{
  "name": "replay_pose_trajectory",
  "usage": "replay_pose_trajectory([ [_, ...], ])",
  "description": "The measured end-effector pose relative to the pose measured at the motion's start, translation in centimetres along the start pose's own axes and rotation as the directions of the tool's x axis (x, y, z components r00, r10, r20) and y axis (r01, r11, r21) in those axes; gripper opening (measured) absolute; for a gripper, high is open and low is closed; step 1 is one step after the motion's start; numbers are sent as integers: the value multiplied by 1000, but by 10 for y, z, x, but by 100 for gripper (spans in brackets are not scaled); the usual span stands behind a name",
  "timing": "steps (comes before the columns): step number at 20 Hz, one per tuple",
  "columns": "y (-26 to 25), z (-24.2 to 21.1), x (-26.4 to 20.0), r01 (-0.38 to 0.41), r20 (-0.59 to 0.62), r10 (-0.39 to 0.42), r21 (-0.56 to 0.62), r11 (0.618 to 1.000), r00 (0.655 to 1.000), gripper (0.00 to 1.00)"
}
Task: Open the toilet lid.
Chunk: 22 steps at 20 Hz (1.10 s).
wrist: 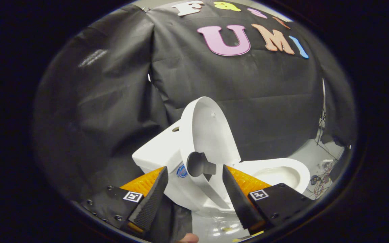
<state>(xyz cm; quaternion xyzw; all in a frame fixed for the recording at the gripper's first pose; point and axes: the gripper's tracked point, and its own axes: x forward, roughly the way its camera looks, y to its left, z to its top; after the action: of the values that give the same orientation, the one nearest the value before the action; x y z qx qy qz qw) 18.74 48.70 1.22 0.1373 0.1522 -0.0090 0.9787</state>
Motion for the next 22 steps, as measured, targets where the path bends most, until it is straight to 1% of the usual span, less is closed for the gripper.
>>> replay_pose_trajectory([
  [3,-6,3,-16,-22,-3,22,-38,999,1000,99],
  [7,-29,22,-43,-37,53,40,-52,998,998,99],
  [9,-49,34,-56,-26,80,31,-61,998,996,99],
  [11,-80,45,-68,2,100,6,-85,996,995,99],
  [17,-155,64,-92,64,120,-47,-139,988,992,99],
  [21,-193,73,-107,43,167,-27,-89,995,986,99],
  [22,-204,75,-111,51,180,-36,-79,996,983,99],
])
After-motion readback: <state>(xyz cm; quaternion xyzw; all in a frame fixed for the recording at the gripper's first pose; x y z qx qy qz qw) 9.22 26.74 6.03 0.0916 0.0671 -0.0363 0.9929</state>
